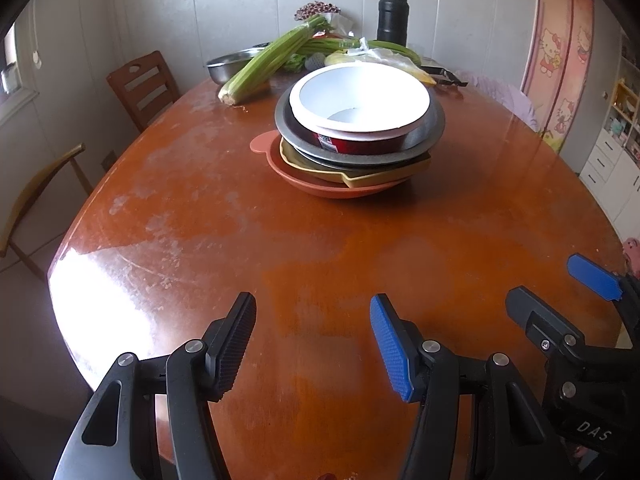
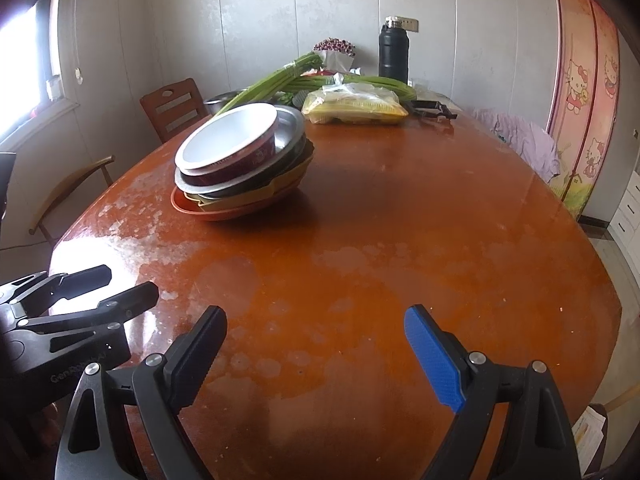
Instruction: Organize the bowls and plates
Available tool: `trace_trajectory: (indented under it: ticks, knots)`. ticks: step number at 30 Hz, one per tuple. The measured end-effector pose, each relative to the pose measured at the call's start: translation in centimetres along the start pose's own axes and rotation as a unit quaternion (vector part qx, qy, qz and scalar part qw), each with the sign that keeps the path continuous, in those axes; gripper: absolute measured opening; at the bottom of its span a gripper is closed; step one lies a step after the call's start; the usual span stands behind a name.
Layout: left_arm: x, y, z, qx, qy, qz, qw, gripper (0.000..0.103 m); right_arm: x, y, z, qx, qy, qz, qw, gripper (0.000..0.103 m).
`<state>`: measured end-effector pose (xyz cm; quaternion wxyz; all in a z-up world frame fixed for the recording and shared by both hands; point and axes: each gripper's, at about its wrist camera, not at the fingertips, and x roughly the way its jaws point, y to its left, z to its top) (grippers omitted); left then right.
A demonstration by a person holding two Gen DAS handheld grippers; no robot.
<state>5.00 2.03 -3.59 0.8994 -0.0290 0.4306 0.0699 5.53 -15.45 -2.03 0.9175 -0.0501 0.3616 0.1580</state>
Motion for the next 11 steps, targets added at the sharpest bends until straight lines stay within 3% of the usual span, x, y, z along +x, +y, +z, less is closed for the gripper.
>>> trace_trajectory:
  ticks: [8,11]
  knots:
    - [1.9,0.8,0.6,-0.008,0.016,-0.004,0.9998,0.061,1.7,-1.7,0.1,0.018,0.014,-0.01,1.0,0.09]
    - [2.7,3.1,2.2,-0.023,0.032,-0.019,0.999,0.061,1.7,-3.2,1.0,0.031,0.013,-0.013,0.999,0.09]
